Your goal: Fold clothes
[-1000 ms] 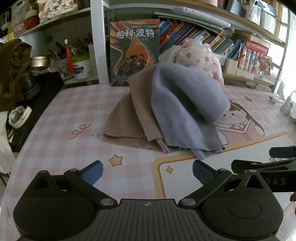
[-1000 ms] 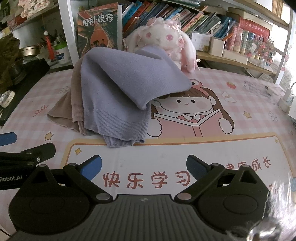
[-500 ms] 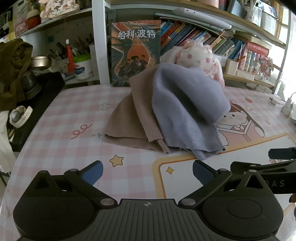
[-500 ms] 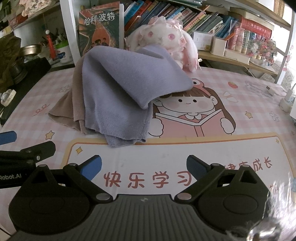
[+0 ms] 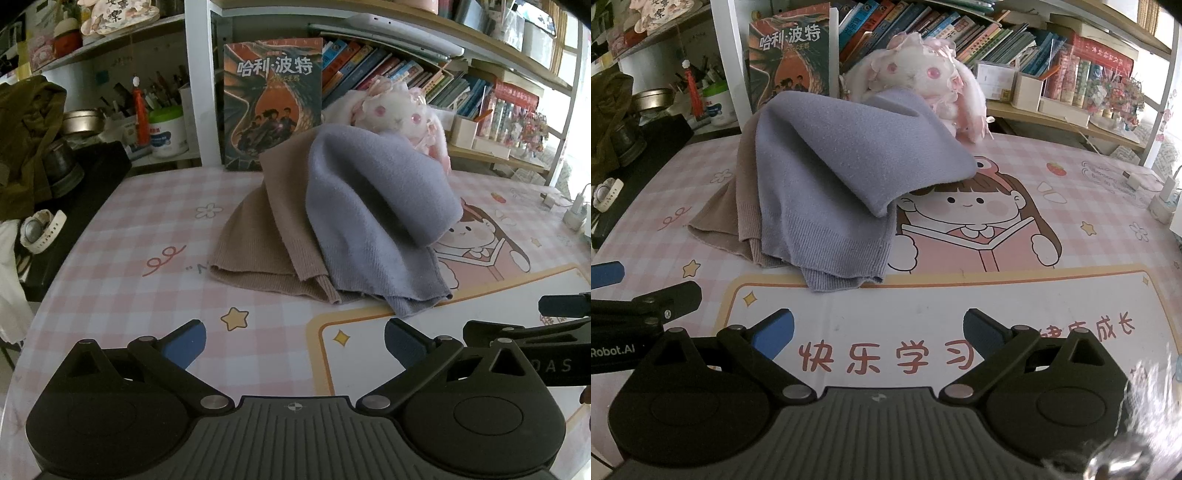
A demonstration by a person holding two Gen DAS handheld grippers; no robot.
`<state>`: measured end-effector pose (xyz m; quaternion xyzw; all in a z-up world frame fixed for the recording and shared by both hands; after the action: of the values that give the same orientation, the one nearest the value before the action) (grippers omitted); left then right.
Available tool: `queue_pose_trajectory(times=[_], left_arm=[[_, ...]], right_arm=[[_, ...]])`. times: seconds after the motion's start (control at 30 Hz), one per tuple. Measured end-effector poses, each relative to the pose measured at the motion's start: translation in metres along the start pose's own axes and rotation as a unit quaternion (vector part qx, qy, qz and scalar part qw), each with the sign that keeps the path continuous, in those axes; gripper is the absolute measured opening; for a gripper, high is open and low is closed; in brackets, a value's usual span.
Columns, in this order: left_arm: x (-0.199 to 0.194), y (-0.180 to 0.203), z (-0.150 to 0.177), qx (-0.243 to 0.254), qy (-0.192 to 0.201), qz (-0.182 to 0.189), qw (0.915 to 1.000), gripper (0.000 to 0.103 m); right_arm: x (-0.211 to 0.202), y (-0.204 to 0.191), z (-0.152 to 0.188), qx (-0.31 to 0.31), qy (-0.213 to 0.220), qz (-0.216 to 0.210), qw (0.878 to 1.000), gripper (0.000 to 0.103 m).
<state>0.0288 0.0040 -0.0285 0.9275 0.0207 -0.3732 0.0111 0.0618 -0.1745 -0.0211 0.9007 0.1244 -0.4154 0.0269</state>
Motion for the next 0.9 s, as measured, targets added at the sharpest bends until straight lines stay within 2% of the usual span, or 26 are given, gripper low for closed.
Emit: queue_pose_trajectory(times=[0.9], left_arm=[[0.0023, -0.0014, -0.0001, -0.001, -0.005, -0.009, 0.9999, 0.103]], right_arm=[[0.0011, 0.0003, -0.0009, 0.0, -0.001, 0.0, 1.0, 0.099]])
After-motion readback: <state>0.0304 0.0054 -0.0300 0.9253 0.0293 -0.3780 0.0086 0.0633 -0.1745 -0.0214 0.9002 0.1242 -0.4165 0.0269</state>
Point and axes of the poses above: each gripper's, at about its wrist camera, not at the fingertips, and x roughly the way its jaws point, y to its right, z to its underside, the point moved 4 cm from there along x, roughly the way its jaws point, and after that the axes turned 1 degree about -z, right-handed, at the moved point
